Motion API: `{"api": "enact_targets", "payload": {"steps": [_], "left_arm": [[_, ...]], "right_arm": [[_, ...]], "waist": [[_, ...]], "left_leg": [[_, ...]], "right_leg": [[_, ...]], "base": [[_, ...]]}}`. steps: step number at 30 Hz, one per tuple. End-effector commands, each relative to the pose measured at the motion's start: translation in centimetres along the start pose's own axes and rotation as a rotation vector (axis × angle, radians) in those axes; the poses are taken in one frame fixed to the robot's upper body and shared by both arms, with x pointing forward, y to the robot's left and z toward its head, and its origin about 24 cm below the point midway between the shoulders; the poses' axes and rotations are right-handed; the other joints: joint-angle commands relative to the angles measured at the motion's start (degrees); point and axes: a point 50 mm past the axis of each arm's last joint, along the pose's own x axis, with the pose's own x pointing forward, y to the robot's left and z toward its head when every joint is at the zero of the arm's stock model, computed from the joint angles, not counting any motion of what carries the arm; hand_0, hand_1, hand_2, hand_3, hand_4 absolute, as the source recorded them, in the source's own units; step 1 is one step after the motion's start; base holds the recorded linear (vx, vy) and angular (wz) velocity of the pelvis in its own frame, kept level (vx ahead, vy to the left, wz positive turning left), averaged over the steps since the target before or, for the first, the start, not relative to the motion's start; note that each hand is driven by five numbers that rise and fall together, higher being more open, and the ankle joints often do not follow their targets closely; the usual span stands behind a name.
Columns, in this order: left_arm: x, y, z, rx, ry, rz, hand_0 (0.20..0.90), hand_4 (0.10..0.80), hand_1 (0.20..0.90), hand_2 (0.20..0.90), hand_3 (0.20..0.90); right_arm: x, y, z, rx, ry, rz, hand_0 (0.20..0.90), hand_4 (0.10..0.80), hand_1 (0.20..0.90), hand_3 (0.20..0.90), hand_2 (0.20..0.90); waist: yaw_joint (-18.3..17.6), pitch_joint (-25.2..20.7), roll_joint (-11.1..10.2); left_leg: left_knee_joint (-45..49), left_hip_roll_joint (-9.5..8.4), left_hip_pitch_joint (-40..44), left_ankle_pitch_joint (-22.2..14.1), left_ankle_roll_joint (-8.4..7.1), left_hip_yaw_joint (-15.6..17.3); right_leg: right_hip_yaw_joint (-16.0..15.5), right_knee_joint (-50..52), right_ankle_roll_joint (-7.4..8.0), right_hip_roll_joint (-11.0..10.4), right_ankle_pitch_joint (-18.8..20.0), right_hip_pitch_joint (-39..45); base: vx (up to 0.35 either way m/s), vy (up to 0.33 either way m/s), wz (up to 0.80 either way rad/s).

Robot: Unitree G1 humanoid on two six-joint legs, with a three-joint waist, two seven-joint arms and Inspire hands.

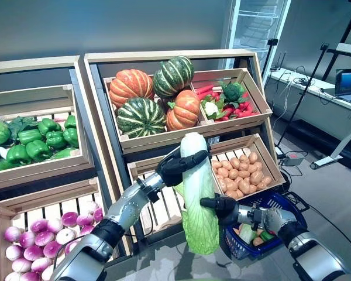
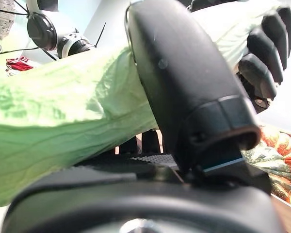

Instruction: Put vegetables into the basket

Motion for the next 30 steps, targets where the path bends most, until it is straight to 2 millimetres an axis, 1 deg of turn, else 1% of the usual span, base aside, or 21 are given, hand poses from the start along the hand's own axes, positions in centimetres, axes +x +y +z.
{"api": "enact_targets", "payload": {"steps": [1,3,6,9,11,12,14,19,20,22,23,26,27,29,30], "left_arm": [[5.2,-3.8,2.9,0.102,-0.114,-0.255,0.900,0.800,0.900,0.900,0.900],[4.2,-2.8,3.0,0.128,-0.099,-0.203,0.900,0.800,0.900,0.900,0.900],[3.0,-1.5,3.2,0.147,-0.081,-0.148,0.900,0.800,0.900,0.900,0.900],[2.0,-0.6,3.2,0.161,-0.068,-0.106,0.900,0.800,0.900,0.900,0.900],[1.1,0.0,3.1,0.166,-0.060,-0.066,0.900,0.800,0.900,0.900,0.900],[0.9,0.1,3.1,0.166,-0.059,-0.058,0.900,0.800,0.900,0.900,0.900],[-0.4,1.1,3.0,0.164,-0.056,-0.003,0.900,0.800,0.900,0.900,0.900],[-2.2,2.3,2.8,0.166,-0.055,0.075,0.900,0.800,0.900,0.900,0.900],[-3.0,2.9,2.7,0.164,-0.057,0.116,0.900,0.800,0.900,0.900,0.900],[-3.8,3.4,2.5,0.164,-0.052,0.159,0.900,0.800,0.900,0.900,0.900],[-4.7,4.0,2.1,0.176,-0.038,0.205,0.900,0.800,0.900,0.900,0.900],[-6.1,4.8,1.7,0.181,-0.015,0.271,0.900,0.800,0.900,0.900,0.900],[-6.2,4.9,1.7,0.183,-0.012,0.278,0.900,0.800,0.900,0.900,0.900],[-7.8,5.9,1.3,0.198,0.022,0.360,0.900,0.800,0.900,0.900,0.900],[-7.9,6.0,1.3,0.198,0.023,0.365,0.900,0.800,0.900,0.900,0.900]], "right_arm": [[2.6,1.6,4.1,-0.093,-0.102,-0.003,0.300,0.400,0.300,0.300,0.300],[1.3,1.0,3.8,-0.085,-0.120,-0.046,0.300,0.400,0.300,0.300,0.300],[-0.1,0.3,3.6,-0.079,-0.144,-0.093,0.300,0.400,0.300,0.300,0.300],[-1.6,-0.2,3.2,-0.081,-0.171,-0.137,0.300,0.400,0.300,0.300,0.300],[-3.0,-0.6,3.0,-0.077,-0.202,-0.167,0.300,0.400,0.300,0.300,0.300],[-3.2,-0.6,3.0,-0.078,-0.209,-0.175,0.300,0.400,0.300,0.300,0.300],[-4.7,-0.9,2.8,-0.077,-0.251,-0.206,0.300,0.400,0.300,0.300,0.300],[-6.4,-1.0,2.8,-0.073,-0.348,-0.240,0.300,0.400,0.300,0.300,0.300],[-7.0,-1.1,2.7,-0.071,-0.383,-0.256,0.300,0.400,0.300,0.300,0.300],[-7.8,-1.2,2.7,-0.070,-0.409,-0.270,0.300,0.400,0.300,0.300,0.300],[-8.6,-1.2,2.6,-0.074,-0.434,-0.288,0.300,0.400,0.300,0.300,0.300],[-9.6,-1.2,2.7,-0.078,-0.470,-0.309,0.300,0.400,0.300,0.300,0.300],[-9.7,-1.2,2.7,-0.078,-0.473,-0.312,0.300,0.400,0.300,0.300,0.300],[-10.8,-1.1,3.3,-0.089,-0.527,-0.347,0.300,0.400,0.300,0.300,0.300],[-10.8,-1.1,3.3,-0.089,-0.531,-0.350,0.300,0.400,0.300,0.300,0.300]], "waist": [[1.2,0.9,-0.9],[1.1,0.9,-0.8],[1.0,1.3,-0.7],[0.8,1.6,-0.7],[0.6,1.9,-0.7],[0.6,1.9,-0.7],[0.3,2.3,-0.7],[-0.1,2.9,-0.8],[-0.3,3.1,-0.8],[-0.5,3.1,-0.8],[-0.7,3.2,-0.8],[-1.0,3.4,-0.8],[-1.0,3.4,-0.7],[-1.4,3.7,-0.7],[-1.4,3.7,-0.7]], "left_leg": [[0.1,-1.21,0.0,-3.4,1.23,-0.9],[0.1,-1.18,0.0,-3.4,1.24,-0.8],[0.1,-1.11,0.0,-3.2,1.28,-0.5],[0.1,-1.07,0.0,-3.1,1.28,-0.2],[0.1,-0.99,0.0,-3.0,1.29,0.1],[0.1,-0.98,0.0,-3.0,1.29,0.1],[0.1,-0.93,0.1,-3.0,1.33,0.4],[0.1,-0.75,0.2,-3.0,1.30,0.9],[0.1,-0.69,0.3,-2.9,1.32,1.1],[0.1,-0.66,0.4,-3.0,1.32,1.2],[0.1,-0.56,0.5,-2.9,1.25,1.5],[0.1,-0.47,0.5,-2.8,1.15,1.7],[0.1,-0.46,0.6,-2.8,1.15,1.8],[0.1,-0.43,0.7,-2.8,1.06,2.1],[0.1,-0.43,0.7,-2.8,1.05,2.1]], "right_leg": [[1.0,0.1,-1.34,-0.6,-0.3,0.5],[1.1,0.1,-1.23,-0.6,-0.3,0.4],[1.3,0.1,-1.24,-0.6,-0.1,0.2],[1.4,0.1,-1.14,-0.6,0.1,0.0],[1.5,0.1,-1.05,-0.6,0.1,-0.1],[1.5,0.1,-1.04,-0.6,0.2,-0.1],[1.7,0.1,-1.03,-0.6,0.2,-0.2],[2.0,0.1,-0.99,-0.5,0.3,-0.2],[2.1,0.1,-0.96,-0.5,0.3,-0.2],[2.1,0.1,-0.93,-0.4,0.2,-0.2],[2.2,0.1,-0.87,-0.4,0.3,-0.2],[2.4,0.1,-0.80,-0.4,0.3,-0.3],[2.4,0.1,-0.80,-0.4,0.3,-0.3],[2.6,0.1,-0.72,-0.3,0.3,-0.3],[2.6,0.1,-0.71,-0.3,0.3,-0.3]], "base": [[0.000,0.000,0.00],[-0.001,0.005,-0.02],[-0.005,0.009,-0.03],[-0.004,0.004,-0.02],[-0.011,0.006,-0.09],[-0.008,0.004,-0.12],[-0.012,0.003,-0.07],[0.000,0.000,0.00],[0.000,0.000,0.00],[-0.016,-0.010,-0.04],[-0.016,-0.008,-0.06],[-0.015,-0.004,-0.10],[-0.025,-0.002,-0.14],[-0.036,-0.003,-0.08],[-0.028,-0.005,-0.05]]}}
